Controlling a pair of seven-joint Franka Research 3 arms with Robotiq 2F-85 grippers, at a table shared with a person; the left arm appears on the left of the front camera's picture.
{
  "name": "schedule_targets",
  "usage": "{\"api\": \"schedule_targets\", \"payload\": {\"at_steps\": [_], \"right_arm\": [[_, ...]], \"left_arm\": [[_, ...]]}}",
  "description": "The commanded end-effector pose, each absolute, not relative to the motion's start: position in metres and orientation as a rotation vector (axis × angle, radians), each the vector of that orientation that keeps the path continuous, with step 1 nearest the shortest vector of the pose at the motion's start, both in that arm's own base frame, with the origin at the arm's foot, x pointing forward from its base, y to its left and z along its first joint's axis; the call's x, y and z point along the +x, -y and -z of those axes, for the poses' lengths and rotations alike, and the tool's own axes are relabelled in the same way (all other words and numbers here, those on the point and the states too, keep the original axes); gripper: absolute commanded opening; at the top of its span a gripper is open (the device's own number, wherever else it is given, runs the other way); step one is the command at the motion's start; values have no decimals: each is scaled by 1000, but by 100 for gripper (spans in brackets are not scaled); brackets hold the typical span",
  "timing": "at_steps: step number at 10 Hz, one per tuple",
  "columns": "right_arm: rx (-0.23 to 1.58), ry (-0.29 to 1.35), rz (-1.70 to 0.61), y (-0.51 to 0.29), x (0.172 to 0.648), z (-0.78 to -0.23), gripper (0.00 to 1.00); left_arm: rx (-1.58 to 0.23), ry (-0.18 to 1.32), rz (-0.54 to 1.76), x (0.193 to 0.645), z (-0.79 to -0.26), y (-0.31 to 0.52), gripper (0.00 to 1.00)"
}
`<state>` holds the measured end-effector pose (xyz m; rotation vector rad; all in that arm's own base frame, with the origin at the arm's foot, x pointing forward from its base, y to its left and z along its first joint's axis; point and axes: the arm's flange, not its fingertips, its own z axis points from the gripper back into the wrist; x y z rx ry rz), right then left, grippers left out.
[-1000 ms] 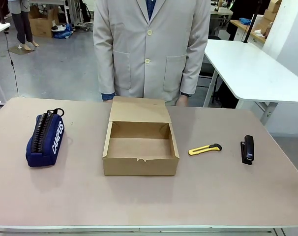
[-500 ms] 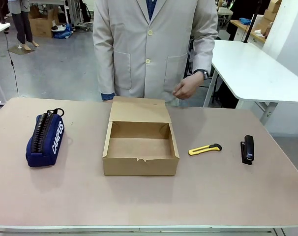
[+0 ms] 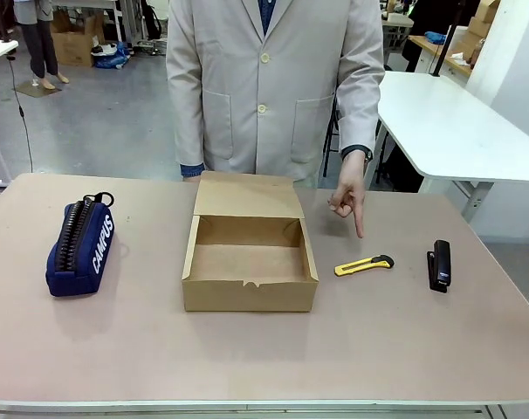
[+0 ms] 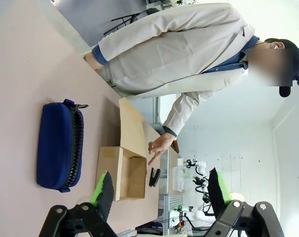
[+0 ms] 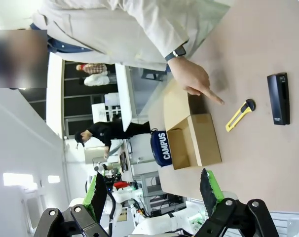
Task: Pack the item into the box.
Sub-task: Pick up the item indicated by the person and place it inside the Mailer Box.
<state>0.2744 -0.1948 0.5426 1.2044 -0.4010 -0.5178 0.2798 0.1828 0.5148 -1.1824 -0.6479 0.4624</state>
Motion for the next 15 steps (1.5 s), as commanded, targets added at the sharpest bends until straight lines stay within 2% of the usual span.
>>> {"api": "schedule_targets", "payload": {"at_steps": [1, 7, 9, 10, 11, 13, 14, 15], "right_arm": [[1191, 405, 490, 197, 275, -544, 100], [1202, 399, 515, 194, 274, -543, 100], [975, 303, 78, 111, 326, -536, 100], [813, 180, -164, 57, 347, -517, 100], [623, 105, -310, 15, 355, -495, 100], [377, 5, -586, -41, 340, -455, 100], [395, 120, -531, -43, 334, -456, 100], [701, 6, -184, -50, 341, -468, 100]], "left_arm": [[-1201, 654, -461, 283, -516, -182, 100], [-1201, 654, -461, 283, -516, -182, 100], [-1201, 654, -461, 283, -516, -182, 100], [-1201, 654, -461, 283, -516, -182, 100], [-1201, 654, -461, 283, -516, -182, 100], [-1201, 654, -461, 283, -516, -182, 100], [-1201, 654, -461, 283, -516, -182, 100], [-1201, 654, -461, 283, -516, -182, 100]]}}
